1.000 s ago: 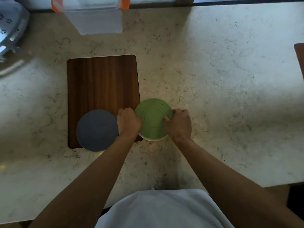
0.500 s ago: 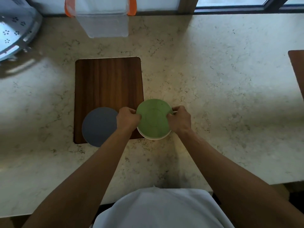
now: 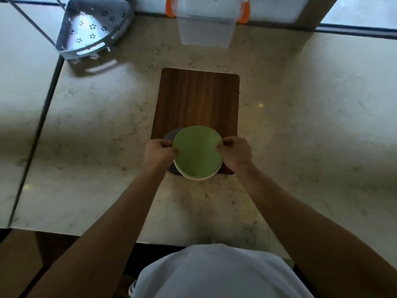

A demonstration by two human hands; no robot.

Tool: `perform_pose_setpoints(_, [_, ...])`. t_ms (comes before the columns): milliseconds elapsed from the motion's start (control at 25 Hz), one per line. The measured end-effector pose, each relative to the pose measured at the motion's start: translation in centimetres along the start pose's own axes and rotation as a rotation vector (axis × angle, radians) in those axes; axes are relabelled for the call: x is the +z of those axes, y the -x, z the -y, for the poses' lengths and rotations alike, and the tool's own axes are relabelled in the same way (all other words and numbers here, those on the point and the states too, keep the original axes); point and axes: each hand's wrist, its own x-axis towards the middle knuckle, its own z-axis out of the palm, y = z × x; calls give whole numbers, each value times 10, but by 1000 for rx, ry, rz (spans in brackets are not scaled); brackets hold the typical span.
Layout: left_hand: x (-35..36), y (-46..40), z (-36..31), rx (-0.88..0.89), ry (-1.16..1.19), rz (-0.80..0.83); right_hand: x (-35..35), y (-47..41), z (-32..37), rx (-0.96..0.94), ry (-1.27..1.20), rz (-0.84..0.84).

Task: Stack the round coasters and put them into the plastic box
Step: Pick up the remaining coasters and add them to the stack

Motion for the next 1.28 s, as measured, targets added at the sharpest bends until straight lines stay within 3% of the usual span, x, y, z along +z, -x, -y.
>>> perform_pose_setpoints(520, [-29,-29,19,58,-134,66,46,-4,15,-72,95,-26])
perform_pose_setpoints(880, [-33,-37,20,66,-136,9,54,-7,21,-50,60,21])
perform_pose_setpoints(1280, [-28,-36,26,193,-334,-11,60,-1,22,-83,77,33])
